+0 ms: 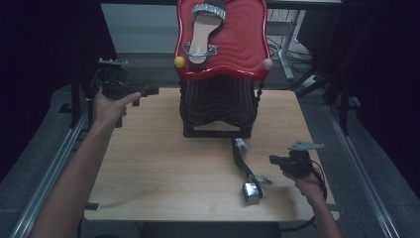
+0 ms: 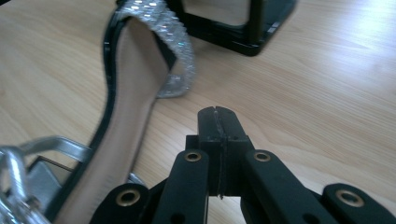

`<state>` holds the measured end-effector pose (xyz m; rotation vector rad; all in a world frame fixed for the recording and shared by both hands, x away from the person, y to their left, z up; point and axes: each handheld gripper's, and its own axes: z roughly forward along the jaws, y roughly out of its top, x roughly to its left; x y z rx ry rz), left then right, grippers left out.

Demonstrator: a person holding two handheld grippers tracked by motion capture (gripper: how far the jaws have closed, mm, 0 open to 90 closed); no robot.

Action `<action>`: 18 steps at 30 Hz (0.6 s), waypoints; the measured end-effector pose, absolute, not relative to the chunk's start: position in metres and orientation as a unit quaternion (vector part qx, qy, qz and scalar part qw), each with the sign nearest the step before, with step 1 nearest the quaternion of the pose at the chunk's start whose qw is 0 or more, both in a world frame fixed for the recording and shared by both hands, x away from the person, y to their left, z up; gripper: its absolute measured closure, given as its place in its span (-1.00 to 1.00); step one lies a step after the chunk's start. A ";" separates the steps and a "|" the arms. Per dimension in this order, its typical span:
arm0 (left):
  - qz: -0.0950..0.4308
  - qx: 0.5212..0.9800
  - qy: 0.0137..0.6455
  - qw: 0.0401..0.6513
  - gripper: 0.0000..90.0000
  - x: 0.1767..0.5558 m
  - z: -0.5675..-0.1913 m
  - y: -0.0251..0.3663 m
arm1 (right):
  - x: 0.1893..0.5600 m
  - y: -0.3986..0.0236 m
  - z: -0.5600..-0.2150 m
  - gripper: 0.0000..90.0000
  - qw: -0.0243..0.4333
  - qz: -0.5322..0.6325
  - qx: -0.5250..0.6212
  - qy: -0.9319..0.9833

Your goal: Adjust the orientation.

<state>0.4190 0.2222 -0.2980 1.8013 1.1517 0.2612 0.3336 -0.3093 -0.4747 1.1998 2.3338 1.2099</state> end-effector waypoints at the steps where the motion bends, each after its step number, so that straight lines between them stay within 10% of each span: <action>1: 0.108 0.738 0.468 0.473 -0.32 0.418 -0.299 0.221 | 0.334 -0.309 -0.475 1.00 0.126 0.415 0.412 0.801; 18: 0.102 0.742 0.473 0.464 -0.32 0.414 -0.315 0.225 | 0.341 -0.252 -0.483 1.00 0.072 0.378 0.344 0.856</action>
